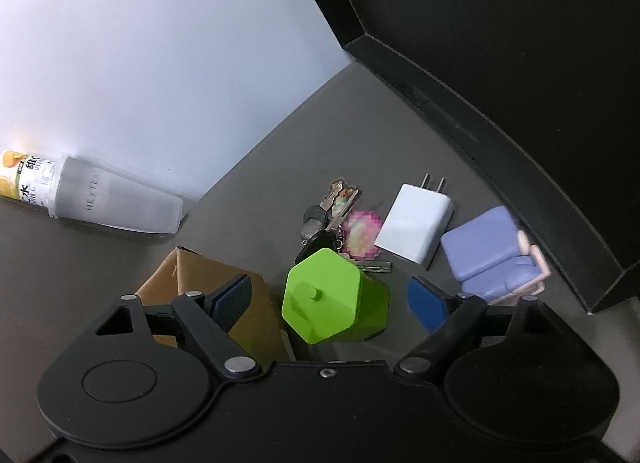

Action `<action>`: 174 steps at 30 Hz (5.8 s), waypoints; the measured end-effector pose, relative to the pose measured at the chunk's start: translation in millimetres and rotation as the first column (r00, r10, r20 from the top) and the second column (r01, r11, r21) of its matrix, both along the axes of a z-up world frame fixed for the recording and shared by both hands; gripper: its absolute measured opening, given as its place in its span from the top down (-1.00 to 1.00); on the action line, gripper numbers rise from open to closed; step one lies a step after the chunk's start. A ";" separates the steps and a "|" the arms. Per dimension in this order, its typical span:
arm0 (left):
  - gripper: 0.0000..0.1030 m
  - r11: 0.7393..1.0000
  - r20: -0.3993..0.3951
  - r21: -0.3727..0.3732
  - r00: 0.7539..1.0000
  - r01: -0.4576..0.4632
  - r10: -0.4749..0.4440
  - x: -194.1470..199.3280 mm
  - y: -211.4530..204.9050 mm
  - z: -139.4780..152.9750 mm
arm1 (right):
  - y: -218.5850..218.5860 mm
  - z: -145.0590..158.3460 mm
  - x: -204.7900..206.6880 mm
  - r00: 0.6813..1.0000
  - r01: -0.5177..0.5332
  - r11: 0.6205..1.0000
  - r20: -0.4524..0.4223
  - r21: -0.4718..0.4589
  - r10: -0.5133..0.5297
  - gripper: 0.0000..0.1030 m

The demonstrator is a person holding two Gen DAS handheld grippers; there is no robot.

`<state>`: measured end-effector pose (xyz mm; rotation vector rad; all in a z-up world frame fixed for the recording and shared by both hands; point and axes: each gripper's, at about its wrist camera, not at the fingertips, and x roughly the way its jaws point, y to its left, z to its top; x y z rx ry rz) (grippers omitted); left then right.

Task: Organize rigid objects
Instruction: 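Move the right tool to the lime-green hexagonal container and grasp it, then carry the lime-green container into the box and open the right tool, then move the right tool to the white plug charger and close on it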

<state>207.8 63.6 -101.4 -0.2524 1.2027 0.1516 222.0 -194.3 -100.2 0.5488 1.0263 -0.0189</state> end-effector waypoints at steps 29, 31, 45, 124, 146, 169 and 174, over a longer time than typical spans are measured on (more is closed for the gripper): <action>0.84 1.000 0.011 -0.010 1.000 -0.012 0.012 -3.7 0.1 0.8 | 26.6 11.4 -9.9 0.992 -0.127 0.984 -0.040 -0.122 0.123 -0.14; 0.84 1.000 0.013 -0.016 1.000 -0.011 0.011 -4.2 1.2 0.5 | 26.7 16.7 -11.2 0.991 -0.132 0.984 -0.032 -0.124 0.129 -0.14; 0.84 0.998 0.027 -0.057 0.999 -0.028 0.029 -7.4 9.3 -0.5 | 29.0 54.7 -21.8 0.989 -0.144 0.977 0.015 -0.158 0.148 -0.14; 0.78 0.972 0.227 -0.232 0.969 -0.046 0.100 -44.3 38.4 -14.5 | 167.1 44.6 -29.1 0.937 -0.348 0.880 -0.091 -0.323 0.337 -0.14; 0.79 0.978 0.233 -0.205 0.968 -0.041 0.089 -44.2 33.9 -15.0 | 168.2 51.1 -34.8 0.938 -0.341 0.863 -0.081 -0.373 0.336 -0.17; 0.81 0.992 0.251 -0.115 0.965 -0.053 0.081 -46.7 16.2 -13.6 | 93.0 108.5 -54.5 0.962 -0.230 0.929 0.079 -0.290 0.262 -0.37; 0.81 0.992 0.252 -0.114 0.964 -0.056 0.083 -47.3 16.2 -14.3 | 73.2 108.0 -55.8 0.970 -0.193 0.941 0.089 -0.278 0.225 -0.42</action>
